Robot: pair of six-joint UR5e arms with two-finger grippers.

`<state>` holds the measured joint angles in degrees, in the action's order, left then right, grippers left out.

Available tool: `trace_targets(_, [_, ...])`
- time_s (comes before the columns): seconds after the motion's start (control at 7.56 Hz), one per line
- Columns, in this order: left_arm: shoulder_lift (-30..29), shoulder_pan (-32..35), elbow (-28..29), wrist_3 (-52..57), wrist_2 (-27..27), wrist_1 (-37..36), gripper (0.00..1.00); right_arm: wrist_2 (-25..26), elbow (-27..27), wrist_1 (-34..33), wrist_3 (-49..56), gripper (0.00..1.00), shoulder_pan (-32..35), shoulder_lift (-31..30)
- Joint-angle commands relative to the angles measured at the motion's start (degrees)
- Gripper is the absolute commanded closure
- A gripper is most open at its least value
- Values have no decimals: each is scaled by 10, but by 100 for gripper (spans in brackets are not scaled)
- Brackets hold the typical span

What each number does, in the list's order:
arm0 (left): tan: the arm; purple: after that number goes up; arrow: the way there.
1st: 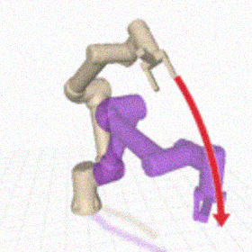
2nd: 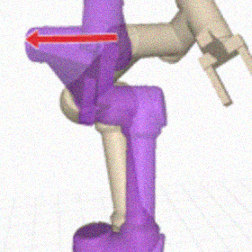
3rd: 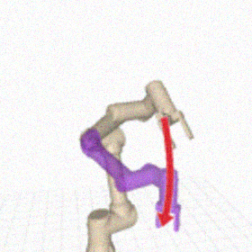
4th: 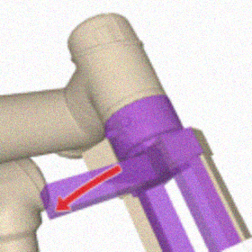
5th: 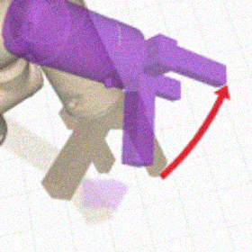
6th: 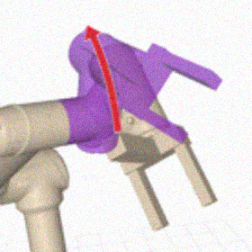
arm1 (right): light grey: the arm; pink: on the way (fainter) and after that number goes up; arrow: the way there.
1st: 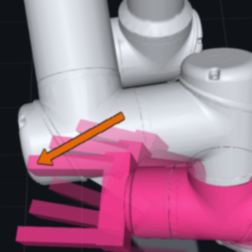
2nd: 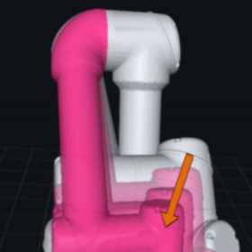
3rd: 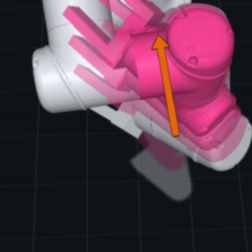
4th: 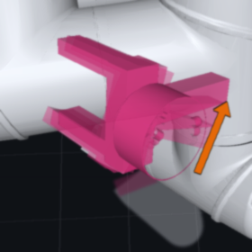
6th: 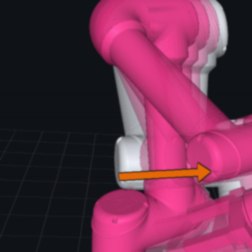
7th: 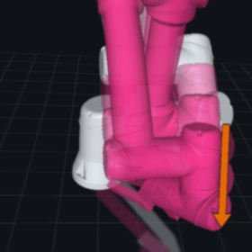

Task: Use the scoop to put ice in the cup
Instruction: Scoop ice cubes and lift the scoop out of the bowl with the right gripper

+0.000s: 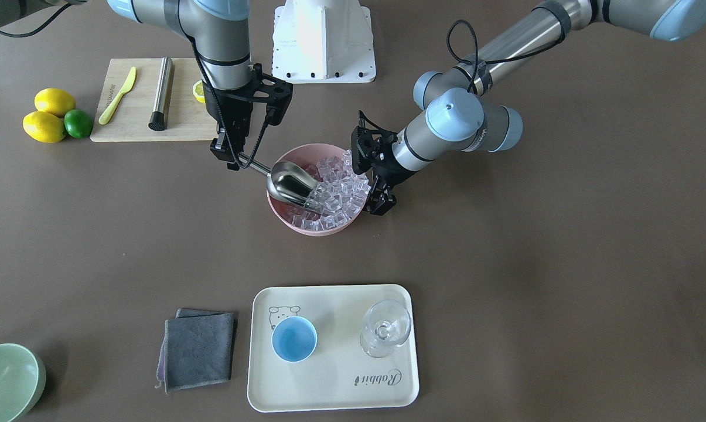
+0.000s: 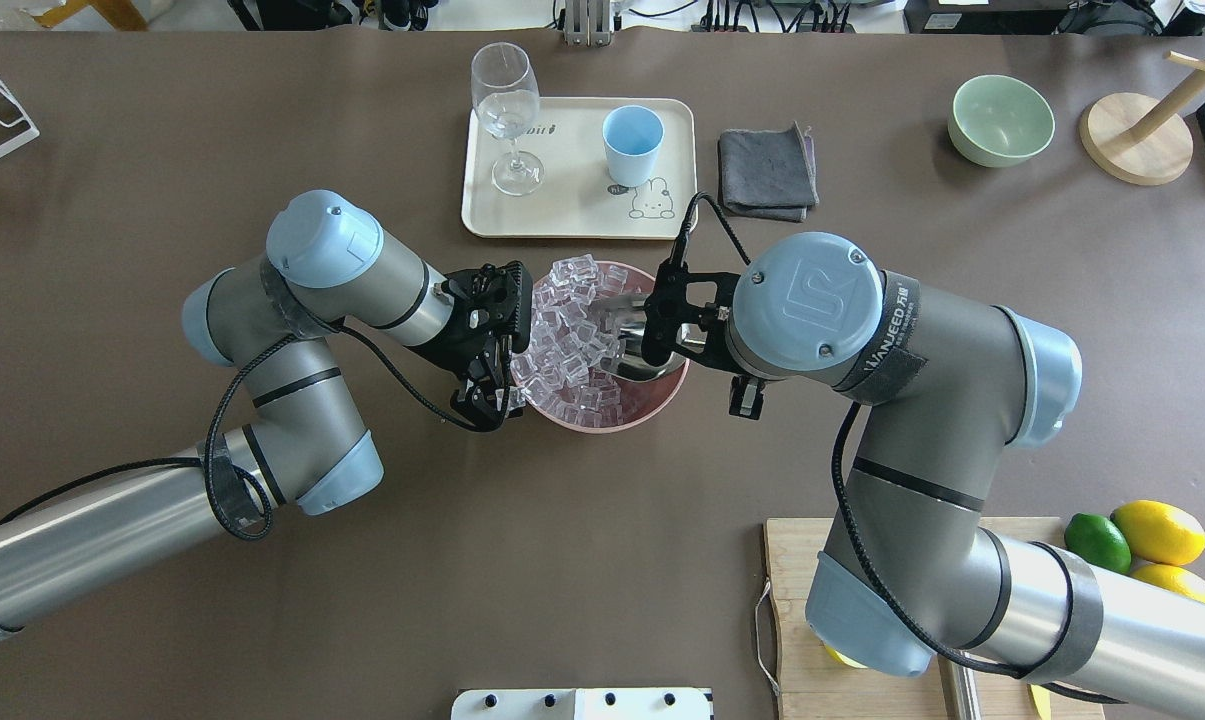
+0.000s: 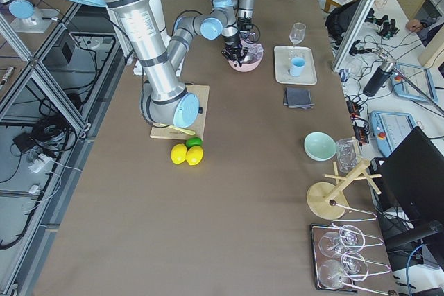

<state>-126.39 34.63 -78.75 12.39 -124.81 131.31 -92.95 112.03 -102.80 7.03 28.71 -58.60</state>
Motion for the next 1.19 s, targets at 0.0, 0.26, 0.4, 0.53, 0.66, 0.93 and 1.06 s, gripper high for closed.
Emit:
trace_targets(0.0, [0, 0, 0, 0, 0, 0, 1, -14, 5, 70, -25, 100, 0, -34])
trace_targets(0.26, [-1, 0, 0, 0, 0, 0, 1, -21, 13, 115, -46, 100, 0, -57])
trace_targets(0.4, [0, 0, 0, 0, 0, 0, 1, -28, 12, 150, -67, 100, 1, -68])
trace_targets(0.53, [-1, 0, 0, 0, 0, 0, 1, -31, 12, 164, -73, 100, 1, -71])
trace_targets(0.66, [0, 0, 0, 0, 0, 0, 1, -31, 8, 203, -90, 100, 1, -84])
trace_targets(0.93, [-1, 0, -1, 0, -1, 0, 1, -42, 6, 258, -93, 100, 2, -113])
trace_targets(1.06, [0, 0, -2, 0, -1, 0, 1, -48, 5, 304, -117, 100, 2, -137])
